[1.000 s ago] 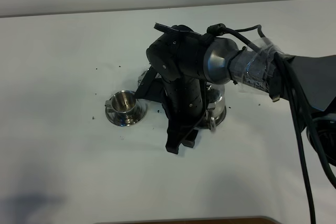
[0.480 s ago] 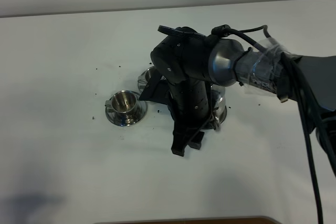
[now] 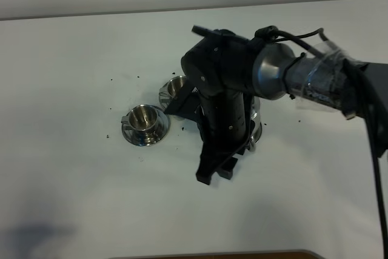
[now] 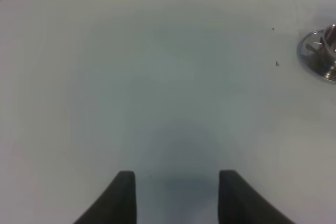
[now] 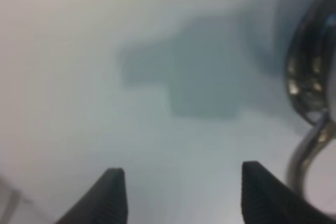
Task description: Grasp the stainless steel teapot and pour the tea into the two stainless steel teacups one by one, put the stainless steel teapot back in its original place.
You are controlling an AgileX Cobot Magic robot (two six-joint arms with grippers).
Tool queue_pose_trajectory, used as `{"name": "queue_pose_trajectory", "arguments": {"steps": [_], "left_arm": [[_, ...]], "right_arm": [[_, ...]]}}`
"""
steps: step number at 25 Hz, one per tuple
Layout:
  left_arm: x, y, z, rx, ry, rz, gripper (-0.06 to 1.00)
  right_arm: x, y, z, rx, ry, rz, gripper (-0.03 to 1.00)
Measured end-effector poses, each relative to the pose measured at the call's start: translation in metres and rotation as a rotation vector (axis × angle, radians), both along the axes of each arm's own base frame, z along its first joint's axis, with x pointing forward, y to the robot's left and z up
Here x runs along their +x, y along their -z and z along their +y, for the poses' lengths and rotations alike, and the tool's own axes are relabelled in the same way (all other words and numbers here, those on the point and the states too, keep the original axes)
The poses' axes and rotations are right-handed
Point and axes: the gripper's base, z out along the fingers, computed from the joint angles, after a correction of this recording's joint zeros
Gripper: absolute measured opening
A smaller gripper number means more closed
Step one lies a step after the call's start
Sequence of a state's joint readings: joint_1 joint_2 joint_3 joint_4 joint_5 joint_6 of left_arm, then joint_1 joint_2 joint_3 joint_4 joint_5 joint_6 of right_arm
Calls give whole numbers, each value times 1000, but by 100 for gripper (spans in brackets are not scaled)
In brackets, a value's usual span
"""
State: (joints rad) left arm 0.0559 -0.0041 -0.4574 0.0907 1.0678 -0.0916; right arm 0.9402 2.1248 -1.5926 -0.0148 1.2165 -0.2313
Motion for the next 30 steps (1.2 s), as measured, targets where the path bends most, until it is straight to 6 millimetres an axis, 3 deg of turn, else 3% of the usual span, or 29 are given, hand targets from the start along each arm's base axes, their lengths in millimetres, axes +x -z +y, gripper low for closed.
{"name": "queue_pose_trajectory", "arguments": {"steps": [7, 10, 16, 19, 30], "left_arm": [[0, 0, 0, 1, 1, 0, 43], [0, 0, 0, 1, 1, 0, 43], [0, 0, 0, 1, 1, 0, 43], [0, 0, 0, 1, 1, 0, 43], [0, 0, 0, 1, 1, 0, 43]], "right_arm": [[-12, -62, -5, 140, 150, -65, 48], [-10, -75, -11, 142, 268, -128, 48], [13, -74, -29, 154, 614, -103, 48], [26, -66, -36, 154, 707, -44, 48], [45, -34, -36, 166, 809, 31, 48]]}}
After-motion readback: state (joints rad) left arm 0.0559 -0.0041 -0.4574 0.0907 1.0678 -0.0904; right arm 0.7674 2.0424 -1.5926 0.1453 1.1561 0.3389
